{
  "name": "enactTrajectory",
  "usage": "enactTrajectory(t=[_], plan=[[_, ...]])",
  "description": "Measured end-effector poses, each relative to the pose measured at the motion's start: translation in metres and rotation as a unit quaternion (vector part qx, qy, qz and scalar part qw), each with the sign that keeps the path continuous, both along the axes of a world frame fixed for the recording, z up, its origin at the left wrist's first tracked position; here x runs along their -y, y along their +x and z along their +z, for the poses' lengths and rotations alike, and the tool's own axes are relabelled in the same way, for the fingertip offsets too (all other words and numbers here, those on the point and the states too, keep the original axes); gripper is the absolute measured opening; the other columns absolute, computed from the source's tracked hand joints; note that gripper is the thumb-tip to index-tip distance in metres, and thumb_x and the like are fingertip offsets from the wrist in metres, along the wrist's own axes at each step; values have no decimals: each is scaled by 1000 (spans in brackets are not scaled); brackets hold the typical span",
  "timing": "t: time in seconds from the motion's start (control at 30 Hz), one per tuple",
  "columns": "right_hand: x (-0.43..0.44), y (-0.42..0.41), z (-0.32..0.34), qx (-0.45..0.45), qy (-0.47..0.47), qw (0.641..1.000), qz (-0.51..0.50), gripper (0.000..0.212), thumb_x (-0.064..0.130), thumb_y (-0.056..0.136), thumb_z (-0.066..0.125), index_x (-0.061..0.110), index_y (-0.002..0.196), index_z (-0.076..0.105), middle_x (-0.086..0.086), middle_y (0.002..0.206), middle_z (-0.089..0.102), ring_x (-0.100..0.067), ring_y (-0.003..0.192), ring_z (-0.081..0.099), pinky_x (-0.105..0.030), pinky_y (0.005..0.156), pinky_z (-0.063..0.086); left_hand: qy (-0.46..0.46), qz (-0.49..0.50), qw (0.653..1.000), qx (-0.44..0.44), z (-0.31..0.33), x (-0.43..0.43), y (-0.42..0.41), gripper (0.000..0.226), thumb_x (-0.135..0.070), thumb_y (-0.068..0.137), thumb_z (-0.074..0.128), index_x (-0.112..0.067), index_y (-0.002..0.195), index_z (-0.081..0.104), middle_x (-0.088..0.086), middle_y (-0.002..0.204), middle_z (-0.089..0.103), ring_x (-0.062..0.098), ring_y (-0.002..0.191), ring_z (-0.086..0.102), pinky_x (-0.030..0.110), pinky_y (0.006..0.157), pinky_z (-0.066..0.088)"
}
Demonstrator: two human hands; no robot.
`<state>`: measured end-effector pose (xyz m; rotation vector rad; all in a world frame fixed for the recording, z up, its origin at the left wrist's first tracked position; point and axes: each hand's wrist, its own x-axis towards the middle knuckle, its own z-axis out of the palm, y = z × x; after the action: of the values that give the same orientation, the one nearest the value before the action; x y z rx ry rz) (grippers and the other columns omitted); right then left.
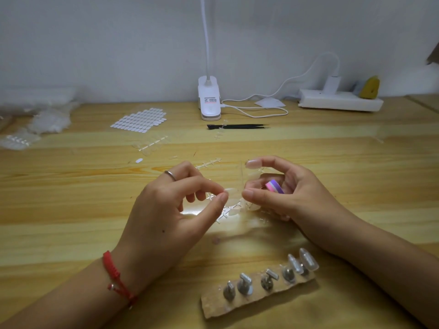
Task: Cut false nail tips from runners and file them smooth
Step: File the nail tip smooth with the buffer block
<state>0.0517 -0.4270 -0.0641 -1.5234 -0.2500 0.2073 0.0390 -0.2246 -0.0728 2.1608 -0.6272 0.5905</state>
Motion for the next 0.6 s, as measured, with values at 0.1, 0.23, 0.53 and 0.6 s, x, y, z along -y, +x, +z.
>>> enactTrajectory(t=[0.1,0.23,0.53,0.6], plan=[[-1,0,0,2,-1,1000,3,44,14,65,76,17,107,63,1,71,69,1,47,56,-7,45,40,1,-2,1000,-2,0,0,0,17,-41,81,63,-26,81,72,-8,73,54,15,66,53,33,50,42],[-1,-1,0,10,-7,1000,5,42,15,65,77,18,105,65,1,73,69,0,47,57,-6,46,41,0,-12,1000,-8,1,1,0,16,-40,81,63,-27,81,72,-6,72,55,15,66,54,34,49,41],[-2,-2,1,23,-5,1000,0,43,15,64,78,17,106,65,5,75,71,0,56,62,-5,50,42,-33,-39,997,-61,3,2,-1,19,-41,77,64,-25,79,74,-3,72,56,17,67,53,22,48,40],[-2,-2,1,16,1,1000,2,44,13,64,77,15,106,65,4,74,71,0,53,60,-5,48,41,-60,-39,993,-97,3,2,0,17,-44,74,67,-28,77,74,-5,72,55,16,67,52,20,49,39]])
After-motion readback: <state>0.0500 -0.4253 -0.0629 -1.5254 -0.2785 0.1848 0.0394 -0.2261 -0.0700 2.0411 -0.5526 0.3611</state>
